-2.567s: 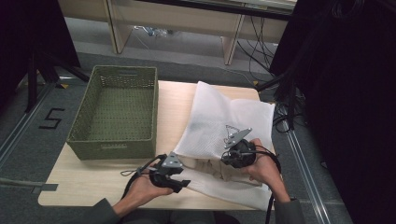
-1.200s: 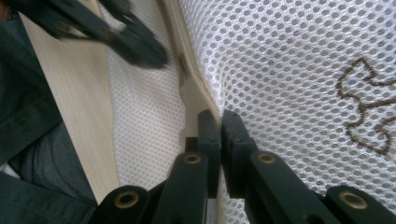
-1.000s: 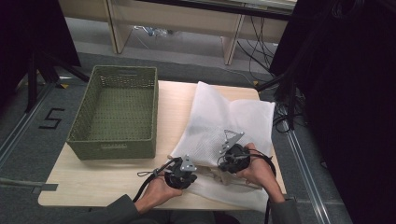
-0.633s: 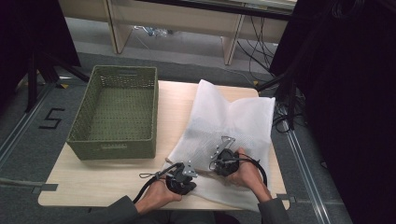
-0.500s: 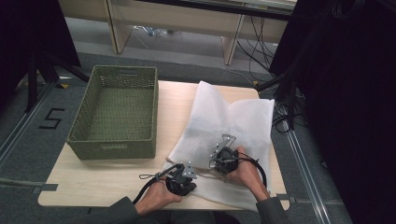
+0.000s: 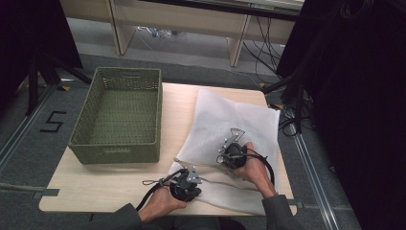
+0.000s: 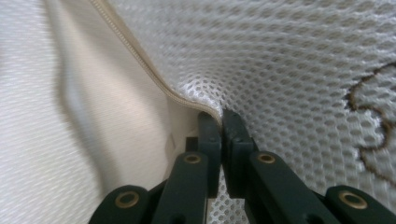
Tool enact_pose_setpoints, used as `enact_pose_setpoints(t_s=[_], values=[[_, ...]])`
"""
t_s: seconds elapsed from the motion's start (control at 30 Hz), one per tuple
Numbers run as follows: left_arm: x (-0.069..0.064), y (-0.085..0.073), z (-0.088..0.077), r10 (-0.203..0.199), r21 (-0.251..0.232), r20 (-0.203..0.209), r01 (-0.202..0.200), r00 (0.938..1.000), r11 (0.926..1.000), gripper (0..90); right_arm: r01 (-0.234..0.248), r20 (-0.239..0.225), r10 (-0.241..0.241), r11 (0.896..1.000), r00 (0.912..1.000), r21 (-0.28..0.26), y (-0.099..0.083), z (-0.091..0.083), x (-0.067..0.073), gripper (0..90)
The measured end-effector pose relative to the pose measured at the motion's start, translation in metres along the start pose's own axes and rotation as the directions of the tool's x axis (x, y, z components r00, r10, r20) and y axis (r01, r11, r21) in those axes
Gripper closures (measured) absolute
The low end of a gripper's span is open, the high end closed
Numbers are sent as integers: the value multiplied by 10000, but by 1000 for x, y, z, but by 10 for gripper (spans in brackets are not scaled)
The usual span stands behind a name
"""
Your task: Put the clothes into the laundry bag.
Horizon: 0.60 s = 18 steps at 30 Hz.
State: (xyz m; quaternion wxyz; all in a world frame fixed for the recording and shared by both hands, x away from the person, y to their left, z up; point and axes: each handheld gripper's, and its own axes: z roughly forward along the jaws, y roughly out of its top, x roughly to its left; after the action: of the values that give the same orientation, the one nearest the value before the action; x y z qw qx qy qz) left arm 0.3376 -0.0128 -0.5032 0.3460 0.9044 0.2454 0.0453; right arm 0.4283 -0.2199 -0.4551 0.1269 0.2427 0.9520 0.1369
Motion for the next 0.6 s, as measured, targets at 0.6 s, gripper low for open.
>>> enact_pose_setpoints(t_s=[0.6], values=[[-6, 0, -14, 28, -342, -37, -29, 10000, 9994, 876, 479, -934, -433, 9978, 9947, 469, -10, -3, 34, 884]])
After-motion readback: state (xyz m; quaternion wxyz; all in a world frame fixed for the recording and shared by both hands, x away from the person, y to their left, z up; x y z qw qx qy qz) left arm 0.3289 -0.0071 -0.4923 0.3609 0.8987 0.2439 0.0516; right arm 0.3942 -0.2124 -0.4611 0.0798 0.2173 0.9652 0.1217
